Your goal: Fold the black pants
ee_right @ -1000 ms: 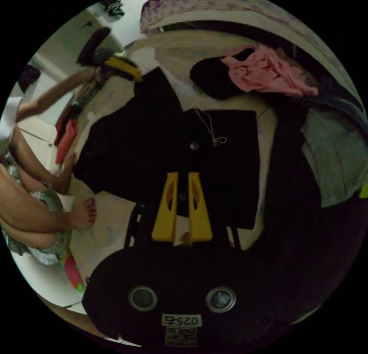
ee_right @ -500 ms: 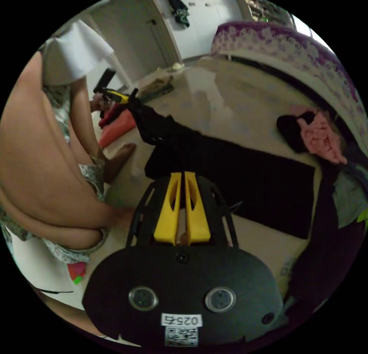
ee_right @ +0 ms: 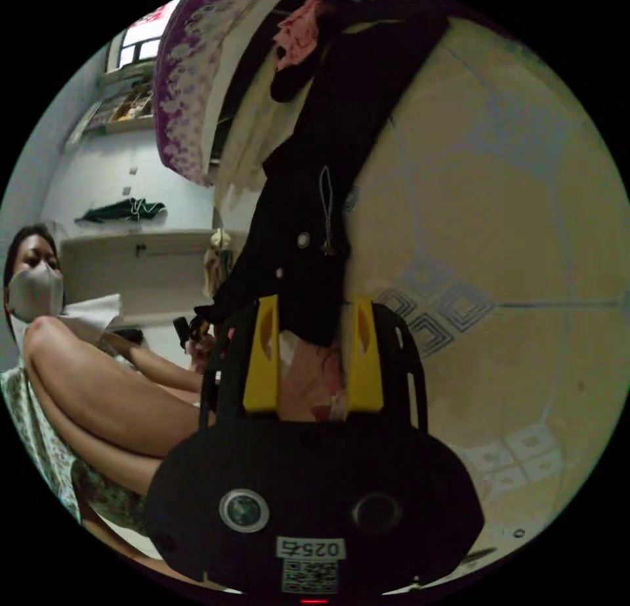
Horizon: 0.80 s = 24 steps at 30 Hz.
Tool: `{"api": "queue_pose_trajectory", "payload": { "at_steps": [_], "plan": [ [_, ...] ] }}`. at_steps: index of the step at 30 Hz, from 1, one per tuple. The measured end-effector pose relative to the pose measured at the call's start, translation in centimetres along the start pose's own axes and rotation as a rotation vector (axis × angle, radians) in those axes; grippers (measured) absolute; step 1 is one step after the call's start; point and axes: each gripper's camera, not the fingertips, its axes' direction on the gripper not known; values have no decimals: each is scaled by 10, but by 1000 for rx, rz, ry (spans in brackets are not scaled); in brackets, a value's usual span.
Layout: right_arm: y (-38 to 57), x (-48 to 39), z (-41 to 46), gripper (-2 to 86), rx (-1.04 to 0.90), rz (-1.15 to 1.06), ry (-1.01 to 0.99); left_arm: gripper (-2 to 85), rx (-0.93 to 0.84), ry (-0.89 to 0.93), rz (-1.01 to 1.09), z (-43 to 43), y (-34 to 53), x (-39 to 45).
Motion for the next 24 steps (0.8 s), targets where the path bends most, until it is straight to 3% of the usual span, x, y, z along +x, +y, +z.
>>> {"api": "queue_pose_trajectory", "payload": {
  "at_steps": [3, 5, 9, 11, 14, 16, 18, 21, 24],
  "plan": [
    [-16, 9, 27, 113, -63, 26, -152, -9, 23, 23, 13, -13, 4, 10],
    [-27, 2, 31, 10, -76, -14, -187, -9, 58, 36, 23, -20, 4, 18],
    [-92, -36, 6, -6, -117, -39, -465, -9, 75, 10, 89, -32, -44, 39],
    [-153, -69, -15, -8, -138, -60, -481, -9, 83, -3, 122, -35, -96, 53],
    [-267, -188, -61, -9, -146, -291, -337, -9, 124, 4, 176, -42, -206, 97],
    [-311, -294, -102, -9, -60, -511, -198, -9, 183, -47, 212, -59, -270, 147],
    [-320, -433, -169, -9, 137, -771, -232, -9, 331, 10, 387, -106, -328, 242],
    [-278, -550, -258, -9, 457, -986, -270, -9, 560, 34, 613, -179, -343, 363],
    [-231, -590, -315, -9, 645, -1047, -314, -9, 684, 54, 746, -229, -324, 441]
  ]
}}
